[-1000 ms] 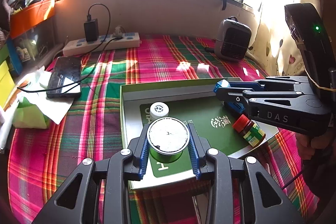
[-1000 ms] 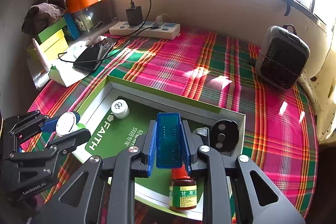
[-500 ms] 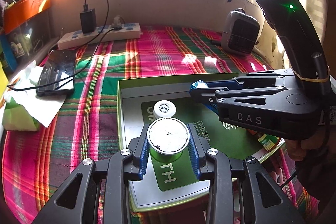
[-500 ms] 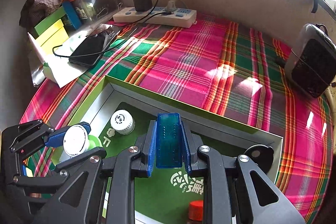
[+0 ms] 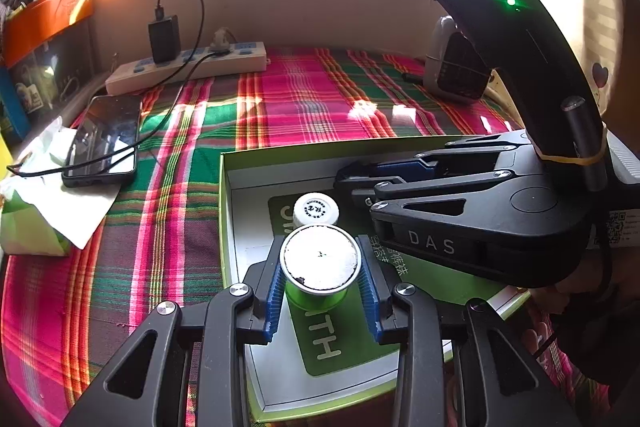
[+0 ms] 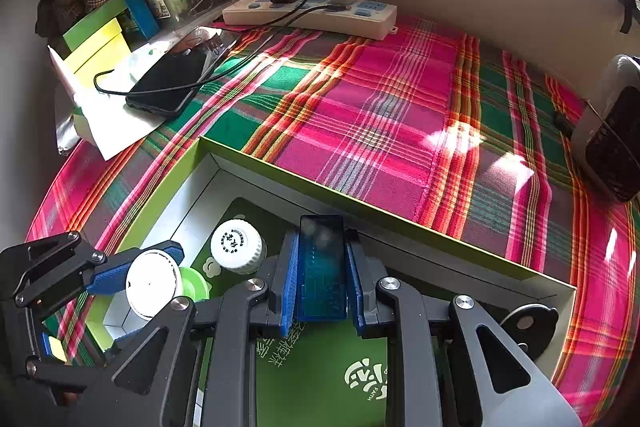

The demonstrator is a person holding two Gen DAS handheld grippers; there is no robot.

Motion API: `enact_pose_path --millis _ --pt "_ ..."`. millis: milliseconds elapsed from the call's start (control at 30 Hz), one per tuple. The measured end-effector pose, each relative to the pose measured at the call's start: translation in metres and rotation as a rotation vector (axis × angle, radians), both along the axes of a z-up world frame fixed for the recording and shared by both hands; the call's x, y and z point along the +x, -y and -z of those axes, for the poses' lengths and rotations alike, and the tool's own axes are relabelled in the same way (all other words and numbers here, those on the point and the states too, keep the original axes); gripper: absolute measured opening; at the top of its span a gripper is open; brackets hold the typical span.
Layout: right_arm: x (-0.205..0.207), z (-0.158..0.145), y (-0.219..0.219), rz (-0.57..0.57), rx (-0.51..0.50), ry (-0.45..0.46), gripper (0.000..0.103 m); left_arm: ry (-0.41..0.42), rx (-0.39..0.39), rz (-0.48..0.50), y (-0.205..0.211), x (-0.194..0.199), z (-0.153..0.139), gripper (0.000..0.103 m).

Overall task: Organize rigid objects
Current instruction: 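Lower and open the left tool to drop the tape roll while the right tool releases the USB stick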

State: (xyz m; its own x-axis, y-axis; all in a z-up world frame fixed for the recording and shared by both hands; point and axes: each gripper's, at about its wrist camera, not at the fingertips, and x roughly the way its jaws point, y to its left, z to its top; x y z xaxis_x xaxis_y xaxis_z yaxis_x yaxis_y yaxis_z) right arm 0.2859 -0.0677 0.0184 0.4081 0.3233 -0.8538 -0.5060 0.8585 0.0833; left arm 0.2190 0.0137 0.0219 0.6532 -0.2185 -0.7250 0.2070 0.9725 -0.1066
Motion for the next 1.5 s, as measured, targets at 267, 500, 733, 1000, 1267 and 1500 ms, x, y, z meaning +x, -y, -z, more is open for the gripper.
enact_pose_path --millis 267,500,733,1000,1267,1500 --pt "0.0003 0.0010 -0.0041 -0.018 0.002 0.002 0.023 0.001 -0.008 0.007 0.0008 0.0004 0.0009 0.032" --pt "0.0001 0.0013 -0.0052 -0.028 0.009 0.001 0.023 -0.001 -0.012 0.012 0.0003 0.0006 0.0004 0.032" --pt "0.0011 0.0012 -0.0048 -0.026 0.013 0.001 0.023 -0.013 -0.014 0.023 0.0019 0.0014 0.0021 0.032" --pt "0.0009 0.0012 -0.0069 -0.031 0.003 0.007 0.023 -0.013 -0.005 0.024 0.0025 0.0009 0.0020 0.032" --pt "0.0000 0.0002 -0.0058 -0.024 0.008 0.015 0.028 -0.013 -0.006 0.024 0.0035 0.0012 0.0019 0.033" --pt "-0.0025 -0.0026 -0.0029 -0.010 0.018 0.023 0.037 -0.010 -0.016 0.029 0.0027 -0.0012 0.0009 0.036"
